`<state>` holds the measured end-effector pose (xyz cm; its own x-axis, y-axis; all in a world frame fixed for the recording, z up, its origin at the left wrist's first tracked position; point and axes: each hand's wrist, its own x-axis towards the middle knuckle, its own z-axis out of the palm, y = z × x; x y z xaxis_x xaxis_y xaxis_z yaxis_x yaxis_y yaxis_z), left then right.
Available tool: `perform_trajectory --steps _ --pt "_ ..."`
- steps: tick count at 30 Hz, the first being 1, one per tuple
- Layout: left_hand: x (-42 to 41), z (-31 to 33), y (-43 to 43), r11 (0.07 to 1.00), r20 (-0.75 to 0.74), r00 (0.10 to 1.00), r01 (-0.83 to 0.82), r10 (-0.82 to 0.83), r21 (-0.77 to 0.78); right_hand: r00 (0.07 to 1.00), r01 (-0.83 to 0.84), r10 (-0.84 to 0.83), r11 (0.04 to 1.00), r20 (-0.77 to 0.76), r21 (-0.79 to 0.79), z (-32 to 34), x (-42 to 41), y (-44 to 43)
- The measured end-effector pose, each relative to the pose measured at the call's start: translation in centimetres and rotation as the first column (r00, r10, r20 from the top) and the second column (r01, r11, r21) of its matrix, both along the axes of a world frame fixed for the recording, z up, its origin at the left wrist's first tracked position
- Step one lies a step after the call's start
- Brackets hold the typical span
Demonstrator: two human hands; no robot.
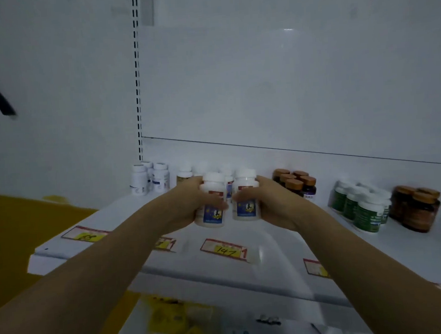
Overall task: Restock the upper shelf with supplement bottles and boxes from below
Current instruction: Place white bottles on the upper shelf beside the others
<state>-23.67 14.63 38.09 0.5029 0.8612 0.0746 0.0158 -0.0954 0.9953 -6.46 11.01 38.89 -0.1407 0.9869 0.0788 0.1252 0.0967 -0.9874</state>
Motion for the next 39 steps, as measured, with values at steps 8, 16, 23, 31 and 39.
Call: perform_trajectory --steps 8,16,23,31,39 --pt "0.3 -1.7 8.6 0.999 -0.101 0.994 0.05 -0.049 0.009 0.941 0.29 -0.276 0.956 0.196 -0.048 -2.3 -0.7 4.6" --pt "2.3 -4.1 12.7 0.998 -0.034 0.998 0.06 -0.059 0.024 0.788 0.41 -0.385 0.91 0.48 0.057 -3.0 -1.5 7.7" --pt "3.6 -5.9 15.1 0.986 -0.122 0.992 0.041 -0.021 0.161 0.62 0.521 -0.495 0.84 0.609 0.153 -3.7 -1.2 10.5" --pt "5.8 -7.0 18.2 0.972 -0.226 0.972 -0.016 0.07 0.232 0.557 0.569 -0.558 0.796 0.615 0.207 -4.4 0.2 12.7" --pt "6.3 -6.8 18.8 0.972 -0.257 0.964 -0.007 0.069 0.234 0.526 0.541 -0.538 0.809 0.658 0.229 -4.6 1.2 13.7"
